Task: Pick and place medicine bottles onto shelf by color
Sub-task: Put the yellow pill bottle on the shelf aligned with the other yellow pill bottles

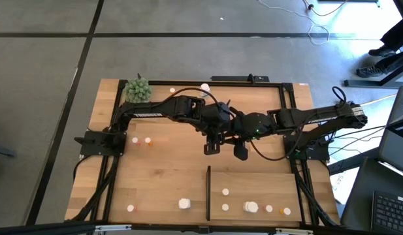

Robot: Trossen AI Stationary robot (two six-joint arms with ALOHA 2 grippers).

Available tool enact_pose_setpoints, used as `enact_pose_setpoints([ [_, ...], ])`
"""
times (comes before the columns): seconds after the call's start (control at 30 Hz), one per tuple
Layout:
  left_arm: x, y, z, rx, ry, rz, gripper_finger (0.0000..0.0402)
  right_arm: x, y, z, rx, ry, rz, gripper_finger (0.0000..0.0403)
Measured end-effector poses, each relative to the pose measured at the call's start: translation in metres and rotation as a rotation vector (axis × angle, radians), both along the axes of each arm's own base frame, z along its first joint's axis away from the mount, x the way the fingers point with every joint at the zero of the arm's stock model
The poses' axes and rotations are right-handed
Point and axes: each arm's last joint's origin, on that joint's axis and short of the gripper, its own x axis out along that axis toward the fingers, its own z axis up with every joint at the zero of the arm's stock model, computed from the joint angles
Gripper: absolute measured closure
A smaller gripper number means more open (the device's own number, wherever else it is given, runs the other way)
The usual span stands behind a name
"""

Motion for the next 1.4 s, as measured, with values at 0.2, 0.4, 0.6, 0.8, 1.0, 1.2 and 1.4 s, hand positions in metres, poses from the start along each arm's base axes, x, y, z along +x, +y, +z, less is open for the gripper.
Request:
enact_pose_setpoints([
  [0.2,-0.0002,0.0002,-0.0004,0.019,0.002,0.039,0.0283,-0.0001,-0.0004,-0.0001,-0.003,0.001,-0.005,0.0305],
  [0.4,-0.0001,0.0000,-0.0003,0.047,0.001,0.012,0.0280,-0.0001,-0.0006,-0.0001,-0.011,0.001,-0.008,0.0305],
  [0.6,0.0000,-0.0008,-0.0001,0.066,-0.003,0.020,0.0278,-0.0003,-0.0004,-0.0002,-0.016,0.002,-0.003,0.0305],
  [0.8,0.0001,-0.0008,0.0000,0.074,-0.004,0.016,0.0277,-0.0003,-0.0003,-0.0002,-0.018,0.002,0.004,0.0305],
  [1.0,0.0002,0.0007,0.0001,0.077,-0.004,0.018,0.0277,-0.0004,-0.0002,-0.0001,-0.019,0.002,0.006,0.0305],
  [1.2,0.0006,0.0026,0.0002,0.058,-0.007,0.003,0.0282,-0.0006,-0.0002,0.0001,-0.011,0.002,0.008,0.0305],
  [1.4,0.0011,0.0029,0.0005,0.084,-0.013,-0.030,0.0271,-0.0008,-0.0001,0.0003,-0.020,0.002,0.011,0.0305],
])
